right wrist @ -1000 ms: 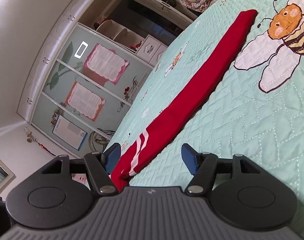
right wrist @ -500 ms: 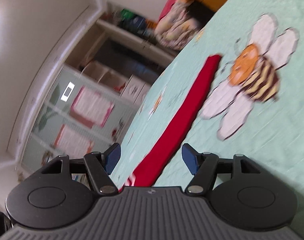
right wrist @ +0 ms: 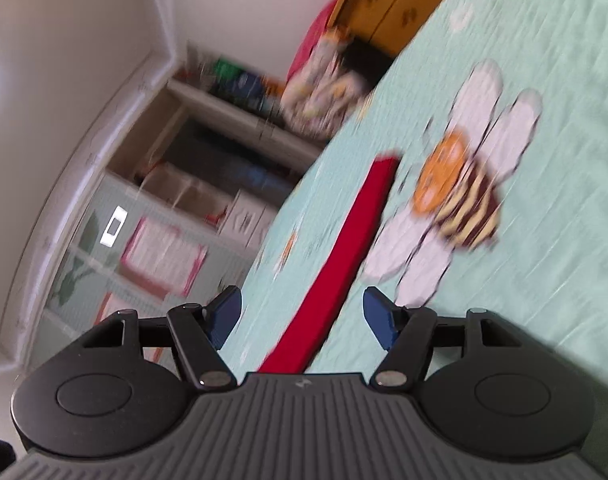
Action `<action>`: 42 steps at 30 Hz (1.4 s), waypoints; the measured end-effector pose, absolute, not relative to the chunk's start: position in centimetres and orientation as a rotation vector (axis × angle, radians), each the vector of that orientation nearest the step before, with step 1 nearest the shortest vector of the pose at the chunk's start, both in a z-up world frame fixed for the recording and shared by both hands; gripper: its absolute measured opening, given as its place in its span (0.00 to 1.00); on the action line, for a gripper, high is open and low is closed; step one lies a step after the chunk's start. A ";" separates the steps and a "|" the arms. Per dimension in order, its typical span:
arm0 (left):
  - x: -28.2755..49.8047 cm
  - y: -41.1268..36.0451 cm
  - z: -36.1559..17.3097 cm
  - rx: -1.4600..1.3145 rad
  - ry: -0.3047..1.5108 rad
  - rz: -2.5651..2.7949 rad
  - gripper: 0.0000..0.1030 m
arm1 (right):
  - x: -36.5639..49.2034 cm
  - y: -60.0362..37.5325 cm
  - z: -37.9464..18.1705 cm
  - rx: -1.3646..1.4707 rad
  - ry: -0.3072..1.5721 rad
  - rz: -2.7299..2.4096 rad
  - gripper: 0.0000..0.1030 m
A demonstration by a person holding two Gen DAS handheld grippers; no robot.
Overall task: Fold clothes
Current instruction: 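Move the left gripper to the red sleeve end and close on it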
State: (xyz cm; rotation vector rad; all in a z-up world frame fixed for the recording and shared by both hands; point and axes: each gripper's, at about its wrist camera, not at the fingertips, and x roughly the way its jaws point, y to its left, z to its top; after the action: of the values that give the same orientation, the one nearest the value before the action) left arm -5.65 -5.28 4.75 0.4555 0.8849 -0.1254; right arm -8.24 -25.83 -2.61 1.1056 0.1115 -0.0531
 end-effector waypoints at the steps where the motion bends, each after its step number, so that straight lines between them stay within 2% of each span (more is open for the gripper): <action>1: -5.6 -5.7 4.9 0.473 0.865 -0.134 0.54 | -8.6 -26.1 -2.5 1.102 0.087 -0.085 0.66; 13: -1.4 -13.3 5.2 0.552 0.632 -0.286 0.55 | -9.9 -29.1 -3.3 1.138 -0.027 -0.261 0.66; 17: -0.2 -16.7 4.2 0.626 0.522 -0.346 0.55 | -9.9 -30.8 -4.0 1.171 -0.047 -0.303 0.66; 24: 1.4 -21.6 1.5 0.714 0.457 -0.438 0.56 | -9.2 -31.7 -4.6 1.178 -0.052 -0.294 0.65; 27: 2.1 -22.3 0.6 0.707 0.449 -0.449 0.56 | -9.6 -31.9 -5.0 1.206 -0.054 -0.299 0.61; 36: 2.1 -23.6 -2.0 0.882 0.275 -0.443 0.57 | -9.8 -32.4 -5.4 1.235 -0.078 -0.292 0.61; 42: 3.9 -24.7 -2.1 0.914 0.270 -0.419 0.57 | -9.9 -32.5 -5.7 1.254 -0.095 -0.292 0.61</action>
State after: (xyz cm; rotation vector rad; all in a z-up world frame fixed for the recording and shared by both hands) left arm 3.94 -24.73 -2.07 0.9139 0.2701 -0.4186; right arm -9.89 -32.51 -5.67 1.2538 -0.0947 -0.2922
